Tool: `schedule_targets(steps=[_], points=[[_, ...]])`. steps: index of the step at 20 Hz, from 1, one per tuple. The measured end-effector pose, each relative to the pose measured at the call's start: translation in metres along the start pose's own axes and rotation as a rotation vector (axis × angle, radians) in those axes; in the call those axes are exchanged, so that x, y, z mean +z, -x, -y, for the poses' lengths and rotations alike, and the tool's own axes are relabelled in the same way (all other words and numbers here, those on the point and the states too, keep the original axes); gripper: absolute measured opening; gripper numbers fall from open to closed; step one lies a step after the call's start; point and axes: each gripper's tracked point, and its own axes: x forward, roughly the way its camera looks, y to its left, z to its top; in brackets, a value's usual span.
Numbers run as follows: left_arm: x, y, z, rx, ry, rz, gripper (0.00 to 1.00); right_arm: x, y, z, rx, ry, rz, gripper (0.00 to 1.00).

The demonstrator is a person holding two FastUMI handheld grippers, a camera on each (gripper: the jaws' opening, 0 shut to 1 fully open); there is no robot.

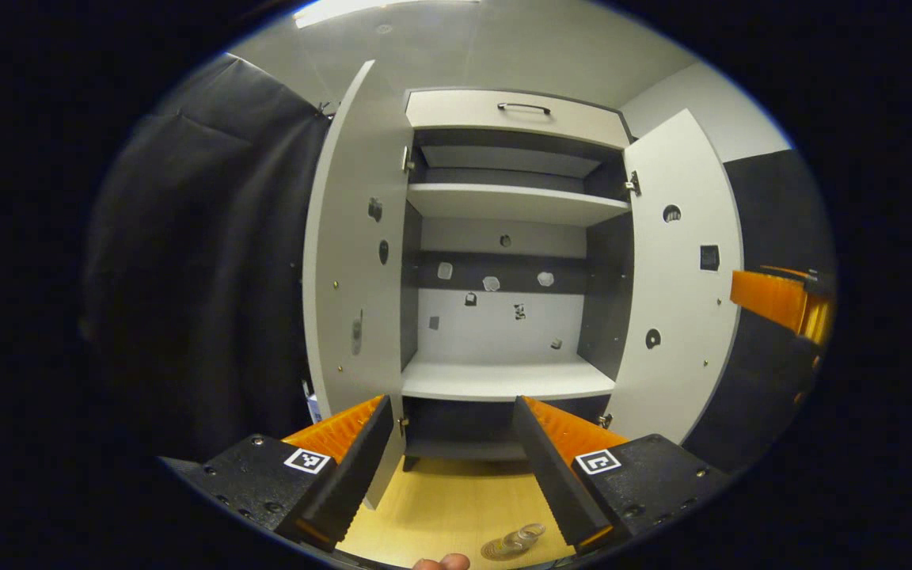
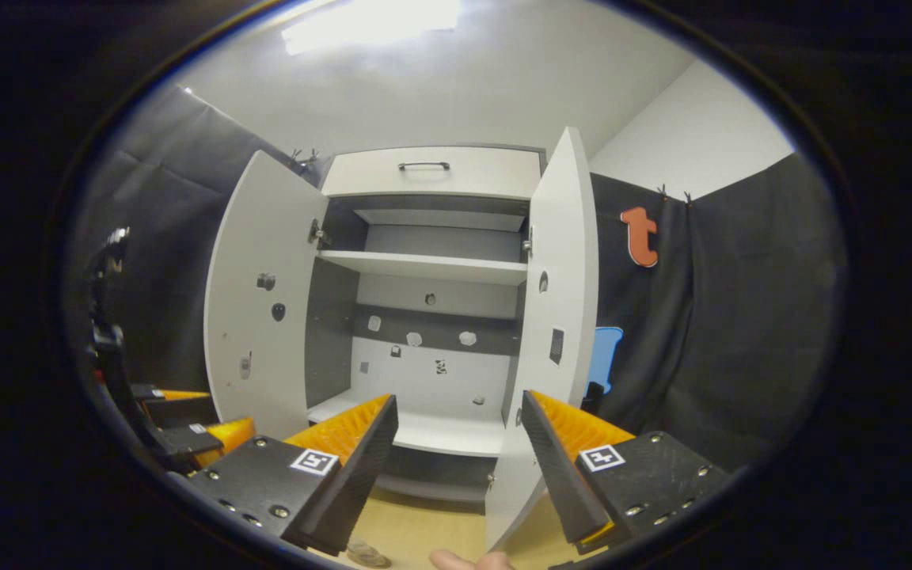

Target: Grasp the bottle in the cabinet with the left hand and place it on the coaster, then close the right door with the right hand and the left door with the left hand.

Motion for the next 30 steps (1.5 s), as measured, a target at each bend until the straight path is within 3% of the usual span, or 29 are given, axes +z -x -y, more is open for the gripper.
schedule_targets(steps=[5, 13, 24, 26, 28, 30], points=[[-0.092, -0.002, 0.03, -0.136, 0.043, -0.163, 0.96, 0.001, -0.001, 0.008, -0.015, 0.008, 0.003, 0.95], [-0.217, 0.0, 0.07, -0.265, 0.081, -0.383, 0.97, -0.002, -0.001, 0.025, -0.047, 0.036, -0.01, 0.95], [-0.316, -0.019, 0.102, -0.299, 0.042, -0.517, 0.97, -0.007, 0.002, 0.055, -0.093, 0.067, -0.028, 0.95], [-0.323, -0.024, 0.102, -0.291, 0.012, -0.517, 0.95, -0.008, 0.003, 0.061, -0.102, 0.071, -0.032, 0.95], [-0.322, -0.032, 0.101, -0.282, -0.01, -0.493, 0.86, -0.01, 0.003, 0.063, -0.106, 0.074, -0.037, 0.95], [-0.321, -0.035, 0.099, -0.276, -0.032, -0.49, 0.62, -0.011, 0.001, 0.066, -0.108, 0.069, -0.039, 0.95]])
